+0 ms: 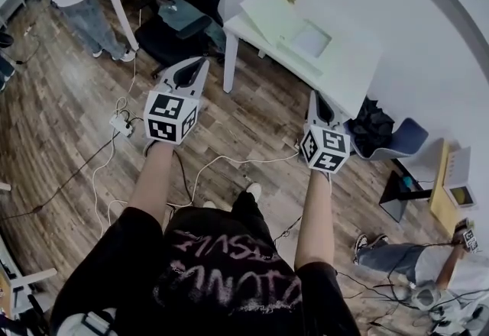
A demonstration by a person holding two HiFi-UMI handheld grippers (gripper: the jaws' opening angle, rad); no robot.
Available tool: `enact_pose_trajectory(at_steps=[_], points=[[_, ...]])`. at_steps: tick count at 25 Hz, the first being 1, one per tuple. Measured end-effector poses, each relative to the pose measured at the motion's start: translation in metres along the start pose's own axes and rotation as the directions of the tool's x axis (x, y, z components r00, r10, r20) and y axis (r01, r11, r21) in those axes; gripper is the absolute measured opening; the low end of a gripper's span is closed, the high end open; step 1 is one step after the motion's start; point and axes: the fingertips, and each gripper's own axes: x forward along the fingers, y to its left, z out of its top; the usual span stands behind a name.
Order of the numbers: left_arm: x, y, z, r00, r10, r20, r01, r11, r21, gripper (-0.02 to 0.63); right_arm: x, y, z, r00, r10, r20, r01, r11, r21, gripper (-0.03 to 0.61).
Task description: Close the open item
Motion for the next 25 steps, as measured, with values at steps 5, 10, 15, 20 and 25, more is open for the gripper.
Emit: enact_pose_trajectory(at_steps=[5, 10, 15, 20, 25], points=[[0.017, 0.003, -0.005, 1.0, -0.013, -0.007, 0.013, 1.0, -0.005, 0.003, 0.015, -0.004, -0.002, 1.0, -0.002, -0.004, 0.002, 1.0, -0.001, 0.011], [0.048, 0.007, -0.011, 1.0, -0.02, -0.021, 0.02, 1.0, 0.001, 0.003, 0.044, -0.019, -0.007, 1.0, -0.004, -0.018, 0.004, 1.0, 0.009, 0.009], [0.092, 0.016, -0.016, 0.999, -0.014, -0.037, 0.014, 1.0, 0.004, 0.003, 0.086, -0.043, -0.014, 1.0, -0.005, -0.029, 0.006, 1.0, 0.026, 0.009], [0.146, 0.024, -0.023, 0.999, -0.006, -0.054, 0.006, 1.0, 0.005, 0.003, 0.133, -0.074, -0.02, 0.999, 0.0, -0.032, 0.001, 0.999, 0.037, 0.009], [0.207, 0.026, -0.033, 0.996, 0.007, -0.088, -0.008, 1.0, -0.006, 0.003, 0.184, -0.113, -0.029, 0.998, 0.017, -0.054, -0.015, 0.998, 0.054, 0.009]])
